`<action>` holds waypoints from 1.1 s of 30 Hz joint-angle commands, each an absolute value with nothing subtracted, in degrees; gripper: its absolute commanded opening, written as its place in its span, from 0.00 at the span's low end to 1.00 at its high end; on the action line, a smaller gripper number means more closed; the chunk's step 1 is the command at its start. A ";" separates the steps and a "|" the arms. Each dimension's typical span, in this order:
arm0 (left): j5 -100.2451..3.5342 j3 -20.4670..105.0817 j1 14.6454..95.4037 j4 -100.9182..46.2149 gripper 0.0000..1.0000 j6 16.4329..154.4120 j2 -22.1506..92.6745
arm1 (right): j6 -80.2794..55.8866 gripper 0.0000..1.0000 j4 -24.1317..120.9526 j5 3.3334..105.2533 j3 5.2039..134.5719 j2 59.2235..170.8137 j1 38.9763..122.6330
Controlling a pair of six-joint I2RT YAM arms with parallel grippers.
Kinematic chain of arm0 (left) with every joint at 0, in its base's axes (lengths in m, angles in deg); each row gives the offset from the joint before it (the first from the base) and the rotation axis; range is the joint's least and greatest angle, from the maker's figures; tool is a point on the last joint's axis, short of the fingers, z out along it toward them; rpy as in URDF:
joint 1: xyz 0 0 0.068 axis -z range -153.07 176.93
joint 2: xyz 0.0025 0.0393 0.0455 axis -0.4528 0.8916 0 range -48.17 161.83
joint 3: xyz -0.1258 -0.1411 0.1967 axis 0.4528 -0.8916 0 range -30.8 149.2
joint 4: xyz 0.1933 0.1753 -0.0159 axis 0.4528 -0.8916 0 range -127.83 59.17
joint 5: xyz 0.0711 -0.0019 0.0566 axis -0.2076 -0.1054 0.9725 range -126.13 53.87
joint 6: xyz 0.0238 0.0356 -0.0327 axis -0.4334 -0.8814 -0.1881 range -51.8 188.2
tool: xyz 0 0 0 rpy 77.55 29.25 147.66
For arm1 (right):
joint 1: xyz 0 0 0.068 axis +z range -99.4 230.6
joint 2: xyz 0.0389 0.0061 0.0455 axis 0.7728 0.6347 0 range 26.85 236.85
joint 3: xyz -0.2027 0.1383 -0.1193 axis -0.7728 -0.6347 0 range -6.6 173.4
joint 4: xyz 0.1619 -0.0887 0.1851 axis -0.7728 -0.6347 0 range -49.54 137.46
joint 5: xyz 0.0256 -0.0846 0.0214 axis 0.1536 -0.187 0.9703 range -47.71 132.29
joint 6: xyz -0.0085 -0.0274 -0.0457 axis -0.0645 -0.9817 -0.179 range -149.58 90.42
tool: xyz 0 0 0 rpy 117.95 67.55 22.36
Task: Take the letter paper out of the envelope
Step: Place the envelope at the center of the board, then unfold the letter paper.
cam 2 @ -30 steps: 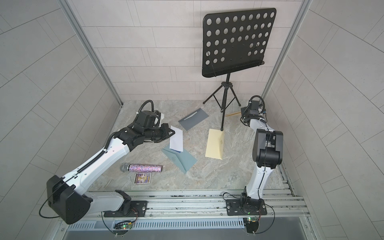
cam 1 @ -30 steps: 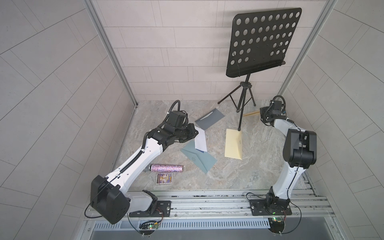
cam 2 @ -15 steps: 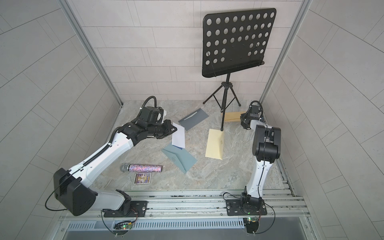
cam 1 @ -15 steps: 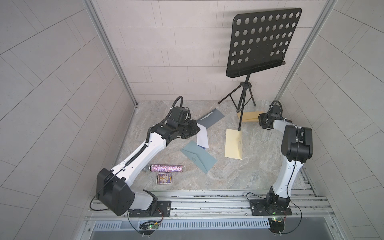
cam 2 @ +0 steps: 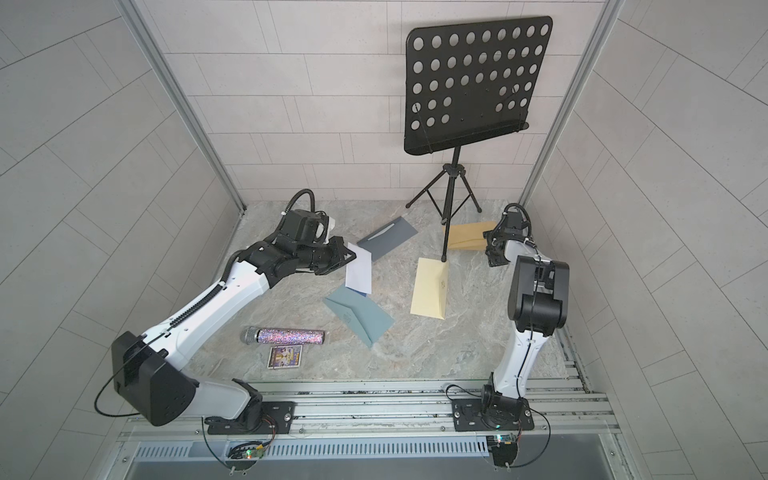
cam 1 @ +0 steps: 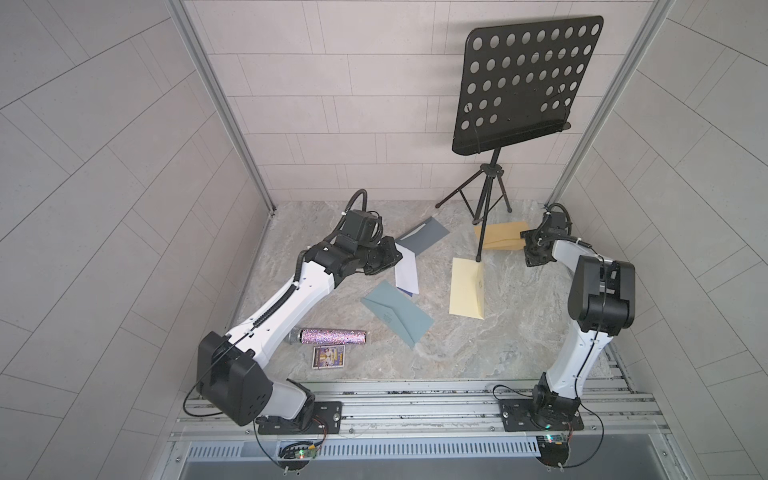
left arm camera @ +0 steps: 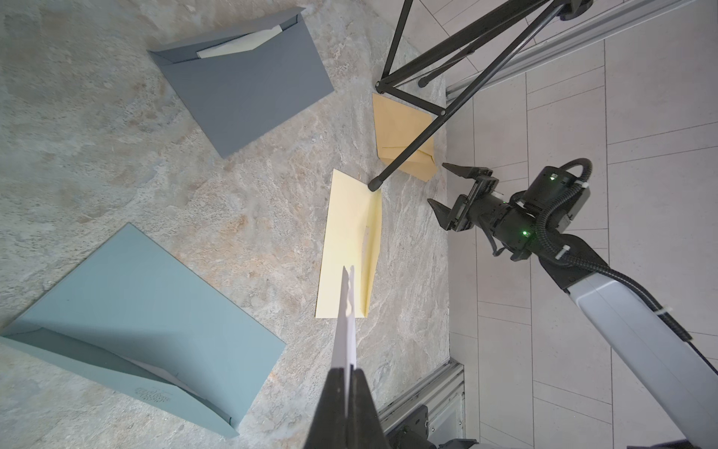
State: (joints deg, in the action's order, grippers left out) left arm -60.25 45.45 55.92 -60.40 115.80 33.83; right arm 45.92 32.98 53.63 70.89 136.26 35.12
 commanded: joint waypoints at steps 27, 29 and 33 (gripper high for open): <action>-68.08 61.57 55.75 -48.55 0.00 135.83 38.34 | 42.61 0.72 30.16 80.28 69.87 95.93 65.05; -68.71 60.19 55.76 -46.25 0.00 138.36 38.09 | 44.66 0.71 31.71 80.99 67.88 95.12 66.02; -69.50 58.50 55.75 -41.96 0.00 142.27 37.79 | 46.68 0.70 33.87 81.46 65.34 93.98 67.98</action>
State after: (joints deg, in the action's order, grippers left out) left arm -68.09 59.61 55.92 -47.11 137.41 39.34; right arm 43.48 30.16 78.96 66.06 95.80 66.90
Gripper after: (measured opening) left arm 0.051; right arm 0.701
